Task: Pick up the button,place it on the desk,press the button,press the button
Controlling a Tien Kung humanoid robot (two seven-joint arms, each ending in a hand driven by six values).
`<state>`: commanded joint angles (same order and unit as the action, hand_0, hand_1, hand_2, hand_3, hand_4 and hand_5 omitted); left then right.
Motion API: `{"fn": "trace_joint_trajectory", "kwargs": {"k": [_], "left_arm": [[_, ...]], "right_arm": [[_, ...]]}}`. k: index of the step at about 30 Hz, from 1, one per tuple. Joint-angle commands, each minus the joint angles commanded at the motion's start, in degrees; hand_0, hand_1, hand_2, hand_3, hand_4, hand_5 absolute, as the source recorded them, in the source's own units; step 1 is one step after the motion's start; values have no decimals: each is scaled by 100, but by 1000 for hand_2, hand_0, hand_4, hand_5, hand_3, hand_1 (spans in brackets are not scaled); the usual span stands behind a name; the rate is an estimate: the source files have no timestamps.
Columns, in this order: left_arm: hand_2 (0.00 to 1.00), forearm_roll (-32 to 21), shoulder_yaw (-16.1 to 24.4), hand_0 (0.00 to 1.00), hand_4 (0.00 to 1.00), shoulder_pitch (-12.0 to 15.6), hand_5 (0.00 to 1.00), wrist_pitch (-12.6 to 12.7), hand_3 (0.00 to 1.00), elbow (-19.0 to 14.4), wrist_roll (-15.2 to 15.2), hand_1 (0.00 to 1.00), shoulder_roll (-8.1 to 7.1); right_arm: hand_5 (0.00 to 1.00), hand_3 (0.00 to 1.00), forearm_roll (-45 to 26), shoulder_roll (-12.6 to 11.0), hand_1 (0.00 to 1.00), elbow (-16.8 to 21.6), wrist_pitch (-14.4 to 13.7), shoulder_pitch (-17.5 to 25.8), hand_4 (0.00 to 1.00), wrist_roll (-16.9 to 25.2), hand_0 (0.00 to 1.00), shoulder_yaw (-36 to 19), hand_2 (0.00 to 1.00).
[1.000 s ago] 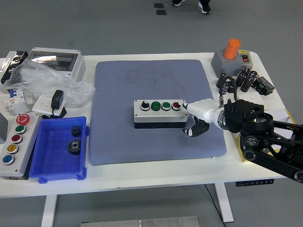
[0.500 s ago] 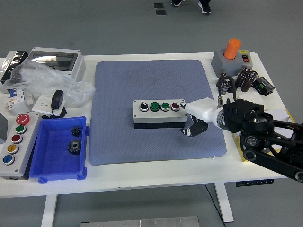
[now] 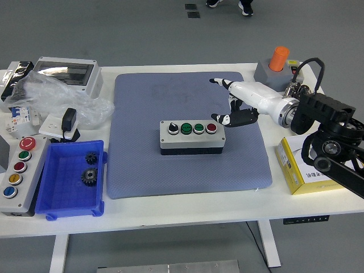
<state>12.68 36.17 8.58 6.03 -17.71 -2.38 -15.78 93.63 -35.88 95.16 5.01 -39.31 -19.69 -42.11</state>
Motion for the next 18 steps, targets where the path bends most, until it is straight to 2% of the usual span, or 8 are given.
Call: {"fn": "trace_joint_trajectory", "kwargs": {"k": [2, 3, 8, 9, 14, 15, 18], "left_arm": [[695, 6, -2, 652, 904, 1, 506, -4, 797, -3, -6, 694, 10], [695, -6, -26, 652, 905, 3, 506, -12, 797, -1, -17, 694, 16], [695, -7, -45, 652, 905, 7, 506, -29, 797, -4, -38, 694, 31], [695, -9, -48, 652, 905, 8, 507, -30, 797, -4, -40, 694, 32], [695, -28, -65, 652, 905, 8, 507, -35, 797, -2, -48, 694, 39], [695, -27, -63, 652, 904, 7, 507, -36, 799, -2, -49, 694, 40], [695, -20, -45, 652, 904, 2, 507, -39, 799, -3, -50, 694, 43]], "right_arm": [[509, 988, 121, 52, 372, -77, -223, 81, 727, 150, 549, -145, 407], [540, 984, 225, 94, 395, -132, -343, 123, 784, 220, 575, -191, 518], [540, 984, 516, 253, 395, -353, -732, 279, 784, 460, 575, -306, 518], [632, 956, 527, 287, 661, -399, -775, 315, 902, 500, 679, -316, 720], [632, 956, 413, 399, 661, -552, -829, 433, 902, 628, 679, -324, 720], [668, 971, 356, 421, 808, -582, -832, 459, 988, 659, 766, -338, 876], [668, 971, 137, 487, 808, -684, -837, 560, 988, 777, 766, -416, 876]]}}
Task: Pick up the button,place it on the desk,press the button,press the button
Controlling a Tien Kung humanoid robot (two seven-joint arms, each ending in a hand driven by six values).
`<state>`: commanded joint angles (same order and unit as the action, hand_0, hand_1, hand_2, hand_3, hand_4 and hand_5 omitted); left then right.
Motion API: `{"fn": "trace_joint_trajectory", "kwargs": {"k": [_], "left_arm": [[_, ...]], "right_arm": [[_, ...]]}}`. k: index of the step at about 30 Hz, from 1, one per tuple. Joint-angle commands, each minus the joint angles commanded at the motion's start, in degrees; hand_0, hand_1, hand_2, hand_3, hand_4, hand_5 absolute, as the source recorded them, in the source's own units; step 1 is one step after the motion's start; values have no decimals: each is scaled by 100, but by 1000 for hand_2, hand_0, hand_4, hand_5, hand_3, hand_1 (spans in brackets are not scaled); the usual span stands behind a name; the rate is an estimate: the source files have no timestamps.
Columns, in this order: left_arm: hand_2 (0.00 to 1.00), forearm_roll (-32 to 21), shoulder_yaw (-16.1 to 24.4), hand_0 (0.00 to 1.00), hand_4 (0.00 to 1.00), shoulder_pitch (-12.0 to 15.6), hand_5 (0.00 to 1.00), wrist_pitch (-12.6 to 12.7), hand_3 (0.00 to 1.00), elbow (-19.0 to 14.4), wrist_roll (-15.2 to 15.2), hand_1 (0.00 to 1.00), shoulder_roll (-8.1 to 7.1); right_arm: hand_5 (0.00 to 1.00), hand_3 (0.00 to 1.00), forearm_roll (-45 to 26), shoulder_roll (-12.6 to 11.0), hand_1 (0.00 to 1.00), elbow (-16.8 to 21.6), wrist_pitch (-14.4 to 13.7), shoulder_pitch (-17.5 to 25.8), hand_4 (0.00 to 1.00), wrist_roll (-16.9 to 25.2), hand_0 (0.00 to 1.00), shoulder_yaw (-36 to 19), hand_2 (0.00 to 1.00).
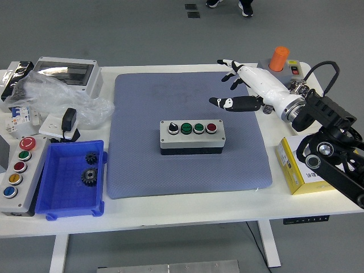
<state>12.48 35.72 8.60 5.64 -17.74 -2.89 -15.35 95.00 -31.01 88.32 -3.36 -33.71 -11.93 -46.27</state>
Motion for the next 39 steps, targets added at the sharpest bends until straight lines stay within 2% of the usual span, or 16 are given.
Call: {"fn": "trace_joint_trajectory", "kwargs": {"k": [2, 3, 8, 9, 14, 15, 20, 21, 24, 30, 38, 39], "left_arm": [[695, 1, 7, 652, 904, 2, 507, -4, 799, -1, -2, 694, 8], [695, -1, 8, 653, 906, 4, 508, -6, 798, 0, -2, 694, 11], [695, -31, -13, 653, 906, 22, 508, -16, 798, 2, -8, 694, 13], [695, -37, -17, 654, 906, 24, 509, -18, 798, 3, -9, 694, 13], [695, -65, -29, 654, 906, 35, 509, -42, 798, 6, -28, 694, 18], [695, -69, -31, 657, 907, 36, 511, -48, 800, 6, -33, 695, 19], [695, -69, -56, 657, 907, 35, 511, -81, 800, 5, -64, 695, 20], [697, -62, -59, 658, 908, 29, 513, -89, 800, 4, -70, 695, 18], [697, -22, -60, 658, 908, 3, 513, -117, 800, -5, -91, 695, 1], [698, 95, 14, 662, 910, -61, 516, -152, 801, -27, -119, 696, -68], [698, 160, 45, 663, 908, -73, 518, -214, 801, -24, -195, 696, -111], [697, 158, 45, 665, 909, -73, 520, -220, 801, -21, -205, 696, -124]], "right_arm": [[668, 971, -226, 44, 808, -88, -14, 90, 988, 138, 766, -93, 876], [724, 981, -321, 60, 863, -122, -22, 130, 998, 199, 817, -141, 932], [724, 981, -699, 97, 863, -246, -81, 334, 998, 481, 817, -423, 932], [799, 982, -733, 98, 884, -255, -91, 358, 998, 512, 830, -455, 945], [799, 982, -1015, 98, 884, -310, -156, 540, 998, 763, 830, -673, 945], [884, 975, -1080, 99, 890, -325, -163, 569, 998, 806, 873, -700, 944], [884, 975, -1328, 110, 890, -372, -194, 641, 998, 958, 873, -741, 944], [896, 960, -1355, 112, 893, -365, -209, 654, 998, 981, 914, -758, 938], [896, 960, -1401, 99, 893, -300, -283, 727, 998, 1049, 914, -862, 938], [880, 949, -1403, -38, 892, 50, -536, 1093, 998, 1197, 918, -1372, 933], [866, 938, -1454, -124, 890, 166, -789, 1718, 998, 1375, 917, -2132, 922], [873, 904, -1433, -128, 878, 185, -811, 1807, 998, 1387, 904, -2214, 900]]}}
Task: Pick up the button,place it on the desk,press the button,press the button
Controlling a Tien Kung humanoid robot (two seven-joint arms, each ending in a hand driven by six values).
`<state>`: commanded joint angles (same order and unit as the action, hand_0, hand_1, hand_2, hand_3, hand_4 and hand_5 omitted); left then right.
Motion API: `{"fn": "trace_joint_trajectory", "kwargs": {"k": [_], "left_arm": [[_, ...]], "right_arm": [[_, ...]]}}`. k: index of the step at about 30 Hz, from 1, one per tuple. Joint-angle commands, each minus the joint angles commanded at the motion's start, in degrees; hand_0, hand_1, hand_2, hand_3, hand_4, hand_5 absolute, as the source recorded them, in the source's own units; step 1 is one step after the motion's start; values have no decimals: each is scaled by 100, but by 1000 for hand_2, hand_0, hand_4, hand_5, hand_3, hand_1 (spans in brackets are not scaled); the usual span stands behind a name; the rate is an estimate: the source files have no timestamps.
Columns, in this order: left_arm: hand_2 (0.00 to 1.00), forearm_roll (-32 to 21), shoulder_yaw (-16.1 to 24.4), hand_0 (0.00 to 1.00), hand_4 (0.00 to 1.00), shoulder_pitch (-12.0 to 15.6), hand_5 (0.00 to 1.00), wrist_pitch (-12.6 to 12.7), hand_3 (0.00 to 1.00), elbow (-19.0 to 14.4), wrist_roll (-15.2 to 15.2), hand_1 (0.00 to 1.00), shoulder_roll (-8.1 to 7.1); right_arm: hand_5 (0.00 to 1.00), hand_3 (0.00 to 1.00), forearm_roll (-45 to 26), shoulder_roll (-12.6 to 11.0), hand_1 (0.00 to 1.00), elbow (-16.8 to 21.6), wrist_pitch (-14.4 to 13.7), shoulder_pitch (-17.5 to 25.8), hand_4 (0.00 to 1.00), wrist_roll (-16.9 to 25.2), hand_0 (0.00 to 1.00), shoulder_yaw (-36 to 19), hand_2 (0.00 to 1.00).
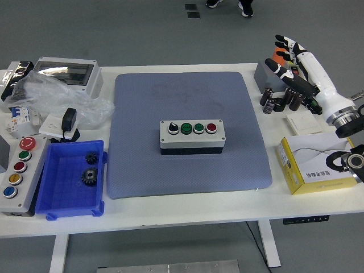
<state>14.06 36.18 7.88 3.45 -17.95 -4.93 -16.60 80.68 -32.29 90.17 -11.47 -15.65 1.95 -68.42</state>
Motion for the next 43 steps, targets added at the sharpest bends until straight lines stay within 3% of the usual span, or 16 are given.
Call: {"fn": "trace_joint_trajectory", "kwargs": {"k": [9, 15, 22, 29, 35, 43], "left_arm": [[698, -101, -73, 665, 911, 79, 525, -35, 801, 20, -61, 695, -152], [699, -155, -127, 668, 913, 131, 528, -37, 801, 28, -75, 695, -248], [699, -161, -153, 669, 914, 126, 529, -41, 801, 27, -79, 694, -231], [699, -199, -207, 669, 914, 187, 529, -44, 801, 25, -76, 694, -165], [699, -192, -220, 670, 913, 196, 529, -58, 801, 22, -78, 695, -89], [699, -177, -191, 670, 913, 181, 531, -60, 801, 23, -62, 694, -68]], "right_arm": [[860, 894, -44, 100, 869, -7, -38, 335, 998, 67, 898, -362, 887], [854, 887, -81, 147, 861, -54, 21, 251, 998, 30, 892, -371, 881], [850, 889, -20, 63, 856, -102, 122, 118, 998, -115, 886, -312, 882], [843, 899, 244, 22, 857, -372, 321, -507, 998, -443, 884, 207, 887], [836, 914, 952, 43, 860, -302, 549, -1103, 998, -986, 891, 815, 904], [829, 925, 1870, 129, 872, -214, 619, -1339, 998, -1462, 894, 1109, 915]]}}
